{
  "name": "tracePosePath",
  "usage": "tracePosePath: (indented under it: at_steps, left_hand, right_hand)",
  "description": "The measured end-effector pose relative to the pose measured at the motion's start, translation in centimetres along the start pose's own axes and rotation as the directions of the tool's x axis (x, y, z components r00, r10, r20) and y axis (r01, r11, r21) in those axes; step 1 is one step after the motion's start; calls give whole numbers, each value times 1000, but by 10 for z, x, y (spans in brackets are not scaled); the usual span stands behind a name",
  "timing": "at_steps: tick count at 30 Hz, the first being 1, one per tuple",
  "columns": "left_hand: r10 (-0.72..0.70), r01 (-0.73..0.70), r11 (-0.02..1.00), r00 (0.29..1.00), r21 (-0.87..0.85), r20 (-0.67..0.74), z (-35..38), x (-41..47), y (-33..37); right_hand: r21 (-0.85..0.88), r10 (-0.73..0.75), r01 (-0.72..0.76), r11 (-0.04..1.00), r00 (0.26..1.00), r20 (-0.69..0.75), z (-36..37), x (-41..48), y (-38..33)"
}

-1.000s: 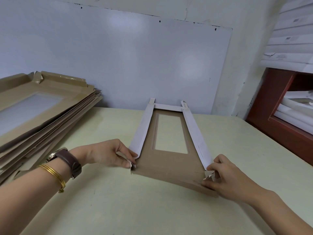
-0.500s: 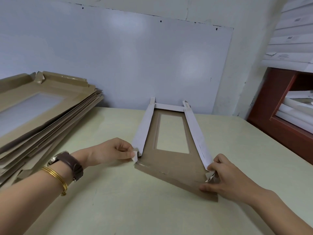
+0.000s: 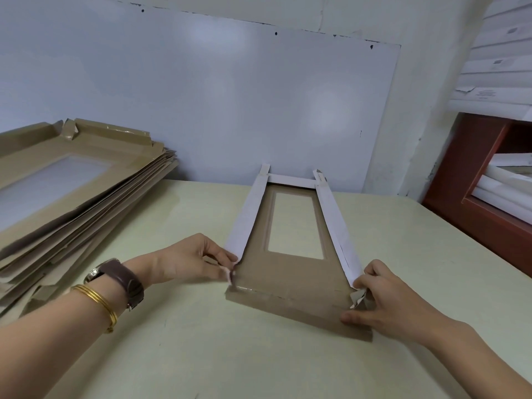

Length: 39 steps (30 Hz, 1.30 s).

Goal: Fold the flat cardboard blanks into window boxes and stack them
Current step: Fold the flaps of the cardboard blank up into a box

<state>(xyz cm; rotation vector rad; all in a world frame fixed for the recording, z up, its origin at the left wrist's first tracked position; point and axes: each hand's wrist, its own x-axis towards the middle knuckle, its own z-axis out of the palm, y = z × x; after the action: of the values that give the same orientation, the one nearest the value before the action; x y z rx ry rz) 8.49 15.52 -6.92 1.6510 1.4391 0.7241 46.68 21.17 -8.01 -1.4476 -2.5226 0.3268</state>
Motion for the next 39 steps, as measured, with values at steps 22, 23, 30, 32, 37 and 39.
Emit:
tracePosePath:
  at_steps: [22, 23, 30, 32, 37, 39]
  left_hand:
    - [10, 45, 982, 957, 182, -291, 16, 20, 7]
    - [37, 43, 970, 947, 239, -320, 21, 22, 9]
    - [173, -18, 907, 927, 422, -333, 47, 31, 17]
    - [186, -18, 885, 930, 465, -316, 46, 32, 18]
    - [216, -50, 864, 936, 500, -279, 44, 30, 14]
    - [221, -51, 860, 934, 508, -281, 44, 30, 13]
  right_hand:
    - [-22, -7, 7, 1000, 1000, 30, -2, 1, -1]
    - [-18, -4, 5, 1000, 1000, 31, -2, 1, -1]
    - [6, -2, 2, 1000, 998, 70, -10, 8, -6]
    - [17, -7, 5, 1000, 994, 109, -16, 9, -6]
    - [106, -5, -25, 994, 963, 271, -35, 7, -3]
    - [122, -13, -28, 992, 947, 321, -41, 8, -2]
